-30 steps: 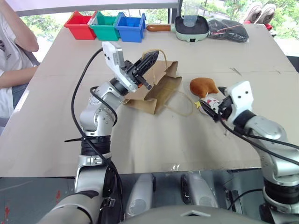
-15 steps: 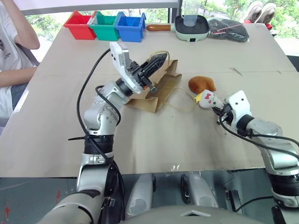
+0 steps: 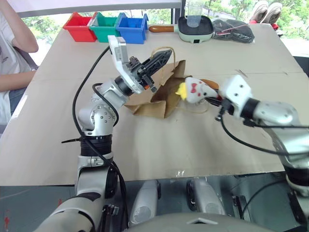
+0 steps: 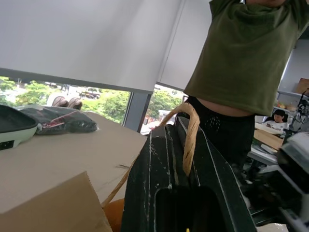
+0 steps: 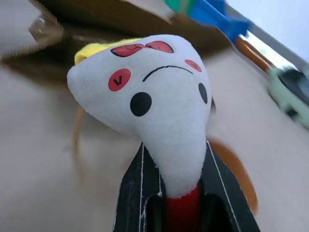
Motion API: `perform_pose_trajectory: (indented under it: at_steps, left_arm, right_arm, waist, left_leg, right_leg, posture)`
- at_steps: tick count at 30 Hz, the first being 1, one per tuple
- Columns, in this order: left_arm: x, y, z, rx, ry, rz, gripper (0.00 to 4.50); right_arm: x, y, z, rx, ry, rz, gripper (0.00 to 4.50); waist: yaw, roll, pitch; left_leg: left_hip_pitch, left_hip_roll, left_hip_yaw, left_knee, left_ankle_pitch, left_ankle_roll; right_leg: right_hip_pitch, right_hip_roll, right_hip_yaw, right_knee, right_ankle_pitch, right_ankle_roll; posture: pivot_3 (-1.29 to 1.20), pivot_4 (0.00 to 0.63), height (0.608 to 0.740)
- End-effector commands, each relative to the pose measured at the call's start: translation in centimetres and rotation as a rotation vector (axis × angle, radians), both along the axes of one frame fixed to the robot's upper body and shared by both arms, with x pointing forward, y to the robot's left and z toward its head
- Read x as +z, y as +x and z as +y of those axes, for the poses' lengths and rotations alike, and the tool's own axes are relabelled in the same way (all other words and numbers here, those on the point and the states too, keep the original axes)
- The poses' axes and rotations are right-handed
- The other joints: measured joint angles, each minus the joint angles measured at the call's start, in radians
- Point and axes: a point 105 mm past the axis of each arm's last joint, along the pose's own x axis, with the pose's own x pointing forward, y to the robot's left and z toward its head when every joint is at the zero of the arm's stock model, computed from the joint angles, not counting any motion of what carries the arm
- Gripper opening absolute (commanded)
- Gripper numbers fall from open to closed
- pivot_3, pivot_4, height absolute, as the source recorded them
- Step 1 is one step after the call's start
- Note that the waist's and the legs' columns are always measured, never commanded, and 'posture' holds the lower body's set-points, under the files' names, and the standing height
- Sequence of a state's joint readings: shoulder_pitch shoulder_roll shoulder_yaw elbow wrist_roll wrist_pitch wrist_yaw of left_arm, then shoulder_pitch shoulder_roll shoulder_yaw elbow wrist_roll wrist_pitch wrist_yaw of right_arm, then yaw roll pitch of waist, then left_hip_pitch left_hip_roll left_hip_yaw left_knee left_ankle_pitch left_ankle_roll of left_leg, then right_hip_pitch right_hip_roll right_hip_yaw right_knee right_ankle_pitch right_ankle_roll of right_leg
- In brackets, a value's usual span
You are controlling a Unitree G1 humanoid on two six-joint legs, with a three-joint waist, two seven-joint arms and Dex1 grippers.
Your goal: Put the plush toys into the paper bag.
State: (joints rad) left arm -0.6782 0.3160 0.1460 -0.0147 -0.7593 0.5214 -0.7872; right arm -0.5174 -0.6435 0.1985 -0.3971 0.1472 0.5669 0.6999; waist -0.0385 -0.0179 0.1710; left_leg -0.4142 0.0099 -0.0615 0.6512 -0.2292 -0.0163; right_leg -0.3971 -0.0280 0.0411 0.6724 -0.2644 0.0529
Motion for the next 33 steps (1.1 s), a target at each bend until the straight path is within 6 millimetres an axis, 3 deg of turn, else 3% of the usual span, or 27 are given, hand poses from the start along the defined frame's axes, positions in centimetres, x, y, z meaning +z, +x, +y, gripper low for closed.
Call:
perform_pose_trajectory:
  at_steps: [1,4,8,14,18,22,28,33]
  left_arm:
    - [1.6,-0.9,-0.1,-0.029,0.001,-0.055,0.0]
    - [1.5,-1.0,-0.1,-0.035,0.009,-0.05,0.0]
    - [1.3,-1.1,-0.1,-0.037,0.013,-0.042,0.0]
    - [-0.1,-1.2,0.1,-0.011,0.041,-0.022,0.0]
    - [0.1,-1.2,0.8,0.037,0.034,-0.03,0.0]
    - [0.3,-1.0,1.8,0.091,0.022,-0.035,0.0]
    - [0.0,-0.7,2.9,0.18,0.001,-0.037,0.0]
    - [-0.1,-0.9,3.0,0.205,-0.017,-0.042,0.0]
  right_arm:
    - [-0.2,1.7,1.6,0.066,-0.135,-0.028,0.04]
    - [0.2,3.1,3.4,0.131,-0.225,-0.055,0.04]
    - [-0.8,4.7,6.4,0.24,-0.335,-0.074,0.04]
    - [-1.6,7.9,10.5,0.325,-0.368,-0.027,0.04]
    - [-1.2,8.0,11.6,0.381,-0.308,0.004,1.49]
    - [-0.8,7.6,10.1,0.403,-0.286,-0.016,3.52]
    - [2.0,4.6,4.7,0.323,-0.095,0.014,3.52]
    - [1.3,4.7,-1.7,0.036,-0.013,0.103,3.52]
  waist:
    - [0.003,0.0,0.0]
    - [0.004,0.0,0.001]
    - [0.001,-0.001,0.001]
    - [-0.004,-0.001,0.002]
    - [0.0,-0.002,0.004]
    - [0.008,-0.001,0.004]
    - [0.017,-0.001,0.004]
    - [0.019,-0.001,0.004]
  left_leg:
    - [0.0,0.0,0.0,0.0,0.0,0.0]
    - [-0.002,0.0,0.0,0.0,0.0,0.0]
    - [-0.002,0.0,0.0,0.0,0.0,0.0]
    - [-0.001,0.0,0.001,-0.001,0.002,-0.003]
    - [-0.001,0.0,0.0,-0.002,0.003,-0.004]
    - [-0.002,-0.001,0.0,-0.002,0.003,-0.004]
    - [-0.002,-0.001,-0.001,-0.002,0.001,-0.002]
    - [-0.001,-0.001,0.0,-0.001,0.0,0.0]
  right_leg:
    - [0.0,0.0,0.0,0.0,0.0,0.0]
    - [0.0,-0.001,-0.001,-0.003,0.0,0.0]
    - [0.0,-0.001,0.0,-0.004,0.0,0.0]
    - [-0.001,-0.001,0.0,-0.003,0.0,0.0]
    - [-0.001,-0.001,0.0,-0.002,0.0,0.0]
    - [-0.001,-0.003,-0.001,-0.003,0.0,0.0]
    - [-0.001,-0.004,-0.002,-0.002,0.0,0.0]
    - [-0.001,-0.004,-0.001,-0.001,0.0,0.0]
  posture:
    - [0.0,0.15,0.74]
    - [0.0,0.15,0.74]
    - [0.0,0.15,0.74]
    - [0.0,0.15,0.74]
    - [0.0,0.15,0.74]
    - [0.0,0.15,0.74]
    - [0.0,0.15,0.74]
    - [0.0,0.15,0.74]
